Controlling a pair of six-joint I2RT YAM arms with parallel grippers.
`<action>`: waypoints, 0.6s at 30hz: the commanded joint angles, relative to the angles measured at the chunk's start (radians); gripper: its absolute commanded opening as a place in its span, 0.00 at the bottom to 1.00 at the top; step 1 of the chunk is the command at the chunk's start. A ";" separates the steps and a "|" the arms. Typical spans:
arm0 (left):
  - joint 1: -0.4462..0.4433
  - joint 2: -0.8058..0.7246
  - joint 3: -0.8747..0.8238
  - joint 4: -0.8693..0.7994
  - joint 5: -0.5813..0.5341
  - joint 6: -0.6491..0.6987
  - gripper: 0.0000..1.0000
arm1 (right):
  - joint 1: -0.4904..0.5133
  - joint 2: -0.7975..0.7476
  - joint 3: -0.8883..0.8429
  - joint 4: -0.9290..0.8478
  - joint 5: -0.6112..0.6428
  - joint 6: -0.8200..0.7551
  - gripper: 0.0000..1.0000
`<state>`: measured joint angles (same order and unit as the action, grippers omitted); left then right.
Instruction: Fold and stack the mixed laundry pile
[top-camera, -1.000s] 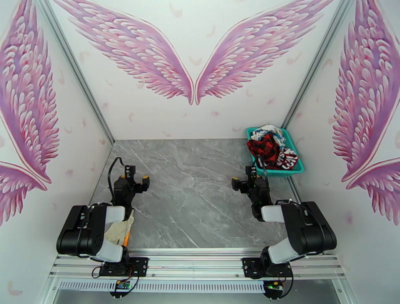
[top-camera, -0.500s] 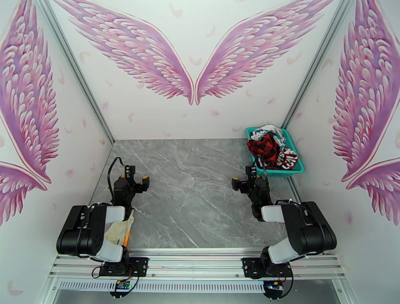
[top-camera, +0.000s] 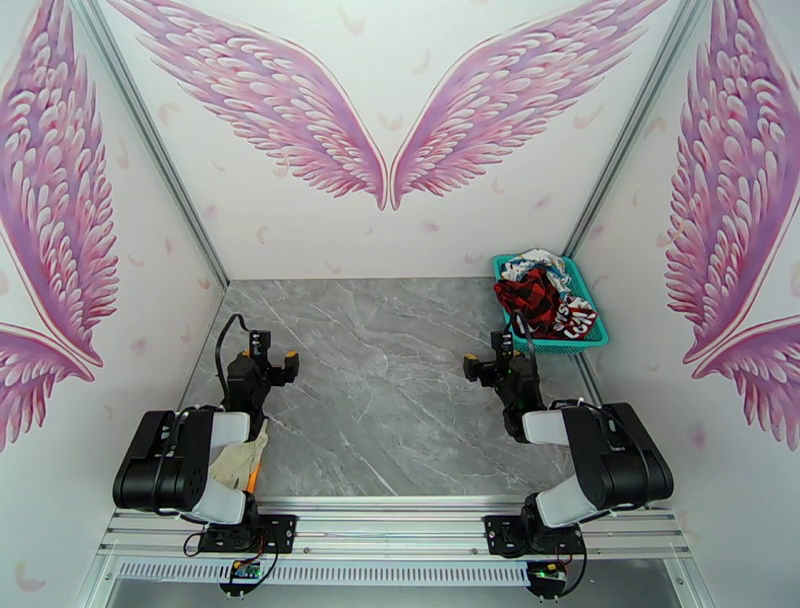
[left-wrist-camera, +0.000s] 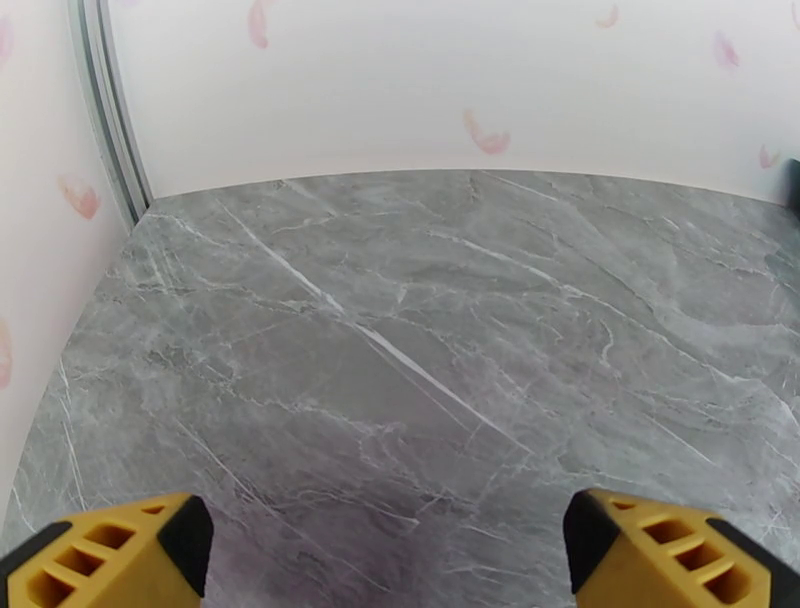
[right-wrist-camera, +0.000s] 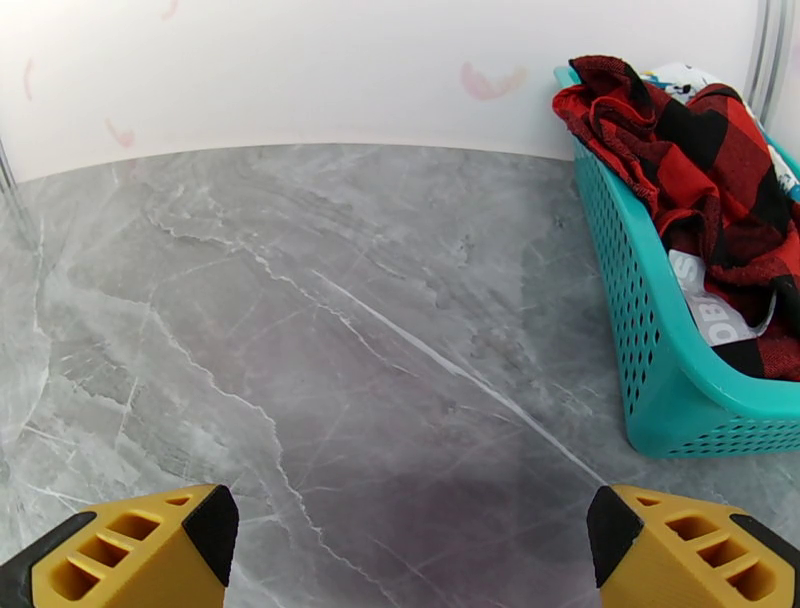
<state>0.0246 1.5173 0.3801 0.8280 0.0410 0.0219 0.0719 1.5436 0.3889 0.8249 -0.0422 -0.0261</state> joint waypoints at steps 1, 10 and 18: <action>0.006 -0.003 0.006 0.017 0.014 0.004 0.94 | -0.008 -0.005 0.019 -0.003 -0.006 0.001 0.99; -0.091 -0.225 0.147 -0.424 -0.140 0.003 0.76 | 0.025 -0.294 0.123 -0.500 0.172 0.084 0.99; -0.229 -0.374 0.346 -0.726 0.009 -0.112 0.75 | 0.032 -0.487 0.495 -1.204 0.118 0.399 0.99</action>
<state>-0.1856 1.1660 0.6498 0.2855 -0.0364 -0.0330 0.1116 1.0500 0.7647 -0.0288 0.0780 0.2329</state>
